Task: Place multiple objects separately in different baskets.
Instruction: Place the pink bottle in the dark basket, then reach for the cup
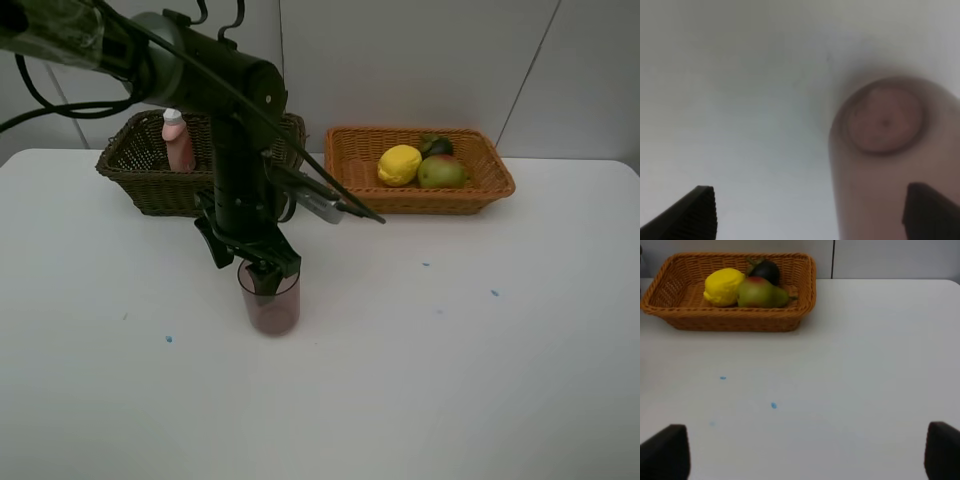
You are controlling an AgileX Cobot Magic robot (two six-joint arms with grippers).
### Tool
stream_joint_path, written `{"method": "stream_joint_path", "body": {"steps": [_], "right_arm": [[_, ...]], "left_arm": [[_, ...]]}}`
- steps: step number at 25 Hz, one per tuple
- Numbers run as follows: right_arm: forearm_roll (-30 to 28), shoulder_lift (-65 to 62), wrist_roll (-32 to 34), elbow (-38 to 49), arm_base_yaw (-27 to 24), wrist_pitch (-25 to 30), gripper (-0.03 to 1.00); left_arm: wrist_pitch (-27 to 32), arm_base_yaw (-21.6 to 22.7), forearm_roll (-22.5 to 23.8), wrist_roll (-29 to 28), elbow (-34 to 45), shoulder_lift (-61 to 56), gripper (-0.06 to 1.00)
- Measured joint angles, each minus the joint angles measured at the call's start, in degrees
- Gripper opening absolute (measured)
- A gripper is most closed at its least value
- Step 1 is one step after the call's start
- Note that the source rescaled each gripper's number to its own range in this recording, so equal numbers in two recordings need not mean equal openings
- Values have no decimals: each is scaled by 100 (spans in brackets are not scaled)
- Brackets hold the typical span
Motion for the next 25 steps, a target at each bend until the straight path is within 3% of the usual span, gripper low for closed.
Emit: {"method": "stream_joint_path", "body": {"steps": [3,8,9,25], "right_arm": [[0,0,0,0,0,0,100],[0,0,0,0,0,0,100],[0,0,0,0,0,0,100],[0,0,0,0,0,0,100]], "left_arm": [[0,0,0,0,0,0,82],[6,0,0,0,0,0,10],[12,0,-6,0,0,0,1],[0,-6,-66,-147,0,0,0]]}}
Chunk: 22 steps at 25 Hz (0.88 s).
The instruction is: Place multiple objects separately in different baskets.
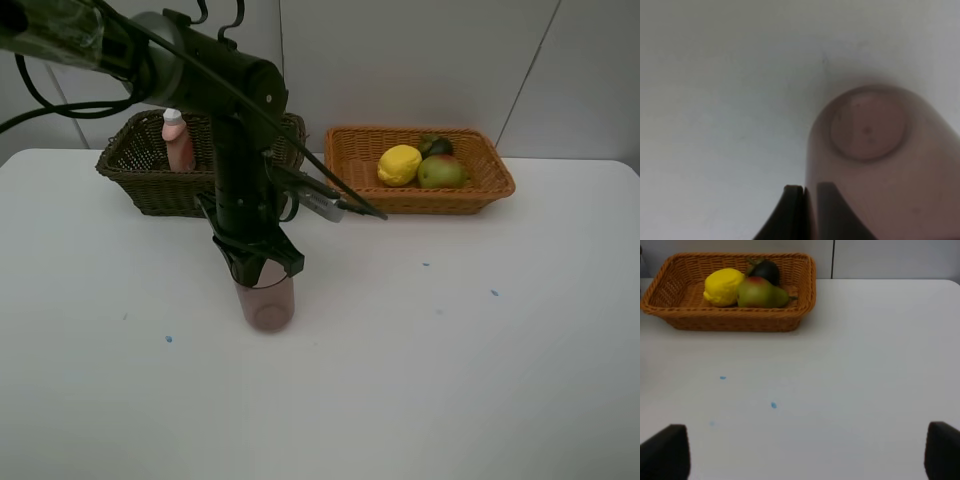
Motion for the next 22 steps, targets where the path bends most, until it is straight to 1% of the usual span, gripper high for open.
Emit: {"method": "stream_joint_path", "body": {"steps": [7,12,17,22], "right_arm": [[0,0,0,0,0,0,100],[0,0,0,0,0,0,100],[0,0,0,0,0,0,100],[0,0,0,0,0,0,100]], "left_arm": [[-16,0,-10,-5,0,-66,0],[104,0,-29,-5,-38,-249,0],[170,8,-29,-21,-60,-614,0],[382,95,30,-54,-250,-1049,0]]}}
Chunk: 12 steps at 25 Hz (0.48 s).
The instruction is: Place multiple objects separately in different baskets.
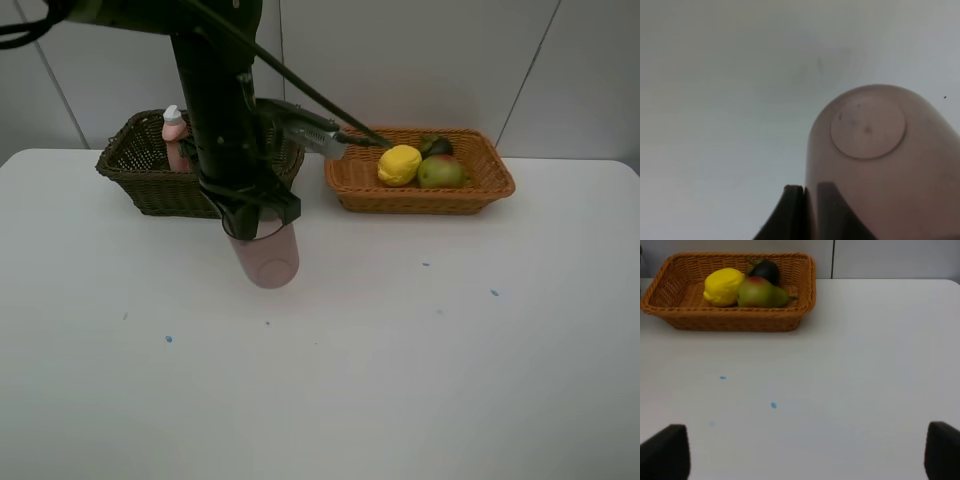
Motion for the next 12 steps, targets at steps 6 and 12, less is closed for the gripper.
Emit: {"method": "stream_joint_path", "body": {"steps": [6,12], "right_arm": [[0,0,0,0,0,0,100],[0,0,0,0,0,0,100]], "left_arm": [[83,288,345,-36,-575,-403,0],[95,700,838,-41,-1271,-441,0]]}}
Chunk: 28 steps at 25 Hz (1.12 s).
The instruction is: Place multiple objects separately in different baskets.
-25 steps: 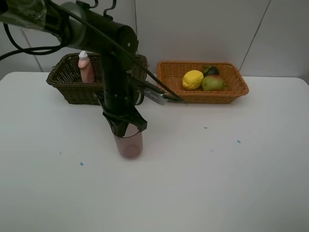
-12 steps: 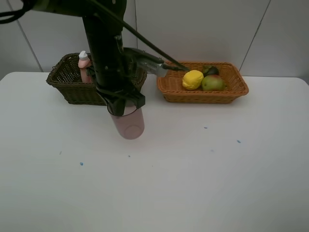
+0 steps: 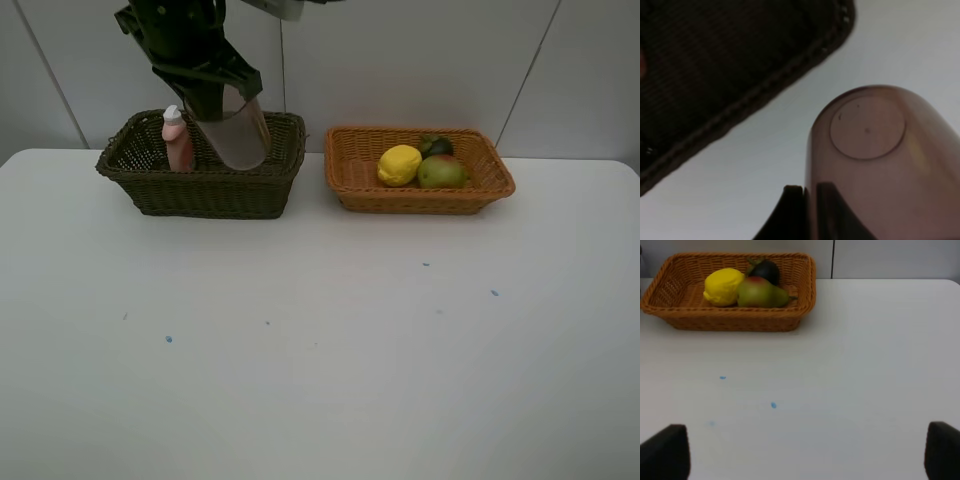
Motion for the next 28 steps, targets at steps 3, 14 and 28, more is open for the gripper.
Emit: {"method": "stream_joint_path", "body": {"steps": [3,14,28], "right_arm": [[0,0,0,0,0,0,100],[0,0,0,0,0,0,100],[5,0,0,0,0,0,100]], "left_arm": [[-46,191,189,0,-66,0,0],[-1573,838,548,0,-85,534,0],[-2702,1071,607,0,-85,1618,0]]}}
